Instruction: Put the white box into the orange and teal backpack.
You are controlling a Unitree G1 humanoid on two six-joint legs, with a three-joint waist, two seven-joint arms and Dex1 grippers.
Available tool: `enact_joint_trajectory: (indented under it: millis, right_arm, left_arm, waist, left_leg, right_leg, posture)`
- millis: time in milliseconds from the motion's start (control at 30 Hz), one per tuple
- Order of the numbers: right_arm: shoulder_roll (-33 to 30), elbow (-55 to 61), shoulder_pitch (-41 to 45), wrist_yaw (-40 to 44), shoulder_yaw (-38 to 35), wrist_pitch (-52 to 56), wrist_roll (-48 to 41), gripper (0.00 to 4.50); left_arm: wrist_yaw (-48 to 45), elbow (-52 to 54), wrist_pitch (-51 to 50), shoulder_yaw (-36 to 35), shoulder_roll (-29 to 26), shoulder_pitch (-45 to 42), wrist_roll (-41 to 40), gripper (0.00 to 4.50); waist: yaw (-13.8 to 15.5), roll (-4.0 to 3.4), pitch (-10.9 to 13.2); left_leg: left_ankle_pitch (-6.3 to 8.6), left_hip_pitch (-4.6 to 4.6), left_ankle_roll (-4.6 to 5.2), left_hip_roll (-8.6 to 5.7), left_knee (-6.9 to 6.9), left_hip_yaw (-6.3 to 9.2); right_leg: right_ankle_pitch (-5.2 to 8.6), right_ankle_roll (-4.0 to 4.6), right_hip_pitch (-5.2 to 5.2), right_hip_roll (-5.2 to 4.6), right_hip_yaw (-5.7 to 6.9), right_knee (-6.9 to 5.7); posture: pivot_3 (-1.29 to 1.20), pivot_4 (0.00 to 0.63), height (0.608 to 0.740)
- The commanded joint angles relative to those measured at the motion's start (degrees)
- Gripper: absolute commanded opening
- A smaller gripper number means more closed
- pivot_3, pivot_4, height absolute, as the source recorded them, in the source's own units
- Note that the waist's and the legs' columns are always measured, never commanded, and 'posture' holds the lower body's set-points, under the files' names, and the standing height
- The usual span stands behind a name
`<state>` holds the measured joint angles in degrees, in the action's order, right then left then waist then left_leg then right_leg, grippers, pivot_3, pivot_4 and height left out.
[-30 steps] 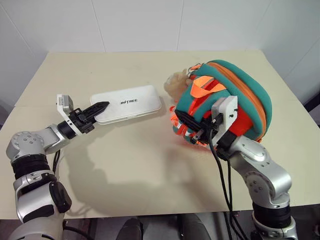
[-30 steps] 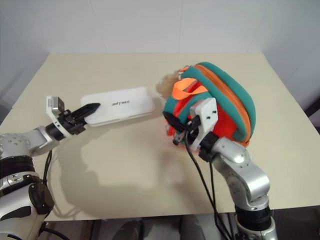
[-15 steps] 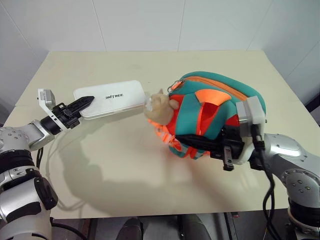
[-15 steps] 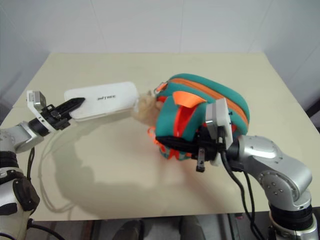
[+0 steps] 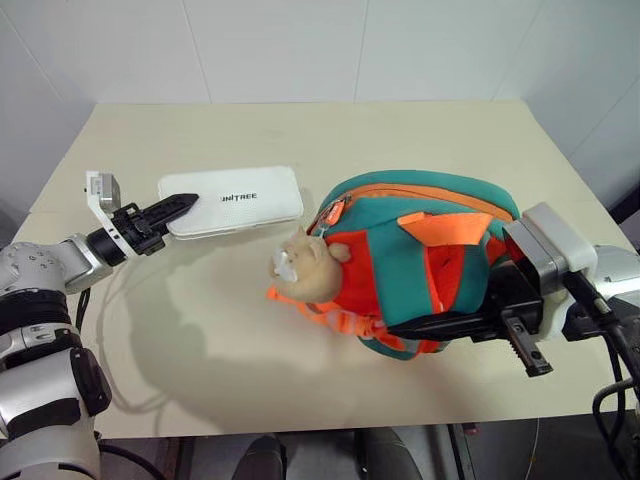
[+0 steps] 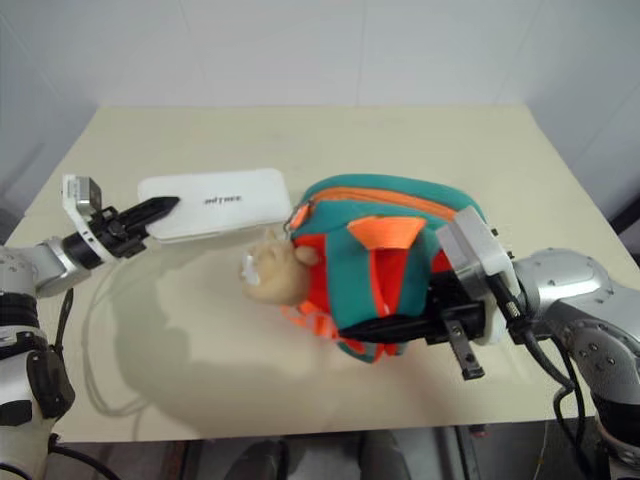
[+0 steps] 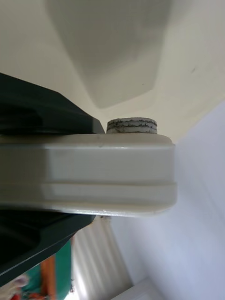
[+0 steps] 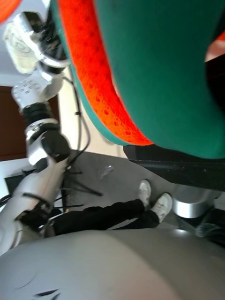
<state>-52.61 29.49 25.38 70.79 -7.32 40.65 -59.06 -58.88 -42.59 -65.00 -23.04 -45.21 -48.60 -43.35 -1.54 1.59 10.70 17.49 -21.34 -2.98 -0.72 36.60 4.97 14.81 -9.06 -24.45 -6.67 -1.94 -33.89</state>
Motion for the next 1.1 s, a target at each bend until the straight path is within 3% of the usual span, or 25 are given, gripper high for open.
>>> enact_joint_trajectory:
  millis: [33, 200, 600, 800, 1100]
  right_arm:
    - [-0.63, -2.34, 0.85, 3.26, -0.12, -2.46, 2.35, 0.50]
    - [0.09, -5.14, 1.96, 5.47, 0.89, -2.74, 3.78, 0.50]
    - [2.07, -8.57, 4.76, 6.86, 2.84, -2.53, 6.15, 0.50]
    - [2.37, -9.37, 5.80, 6.95, 3.29, -2.46, 6.42, 0.50]
    - [2.85, -9.78, 6.67, 6.77, 3.84, -2.70, 7.13, 0.50]
  left_arm:
    - [-8.20, 7.04, 6.68, -3.32, -2.56, 0.88, -2.53, 1.34]
    - [-13.56, 13.09, 10.51, -5.74, -3.69, 3.79, -4.33, 1.34]
    - [-18.26, 27.47, 12.27, -2.95, -4.76, 12.13, -5.60, 1.34]
    - [-19.40, 29.77, 14.27, -0.45, -4.78, 11.93, -4.89, 1.34]
    - [-23.34, 26.89, 21.89, 7.17, -4.38, 4.86, -0.36, 1.34]
  waist:
    - [-0.07, 0.00, 0.00]
    - [-0.02, 0.00, 0.00]
    - [0.14, 0.00, 0.00]
    - [0.07, 0.00, 0.00]
    - [0.38, 0.00, 0.00]
  left_leg:
    - [-0.01, 0.00, -0.01, 0.01, 0.03, -0.01]
    - [0.00, 0.00, -0.08, 0.09, 0.11, -0.08]
    - [0.19, -0.01, 0.02, 0.17, 0.48, -0.17]
    - [0.19, 0.00, 0.02, 0.19, 0.48, -0.19]
    - [0.19, -0.01, 0.02, 0.18, 0.49, -0.22]
  right_leg:
    - [0.00, 0.00, 0.00, 0.00, 0.00, -0.03]
    - [0.00, 0.00, -0.02, 0.01, 0.00, -0.03]
    - [-0.05, 0.04, 0.04, 0.04, -0.01, -0.11]
    - [-0.05, 0.04, 0.03, 0.04, -0.01, -0.11]
    - [-0.05, 0.05, 0.04, 0.05, -0.01, -0.10]
  posture:
    - [0.00, 0.150, 0.740]
    - [0.00, 0.150, 0.740]
    - [0.00, 0.150, 0.740]
    - [0.00, 0.150, 0.740]
    - [0.00, 0.150, 0.740]
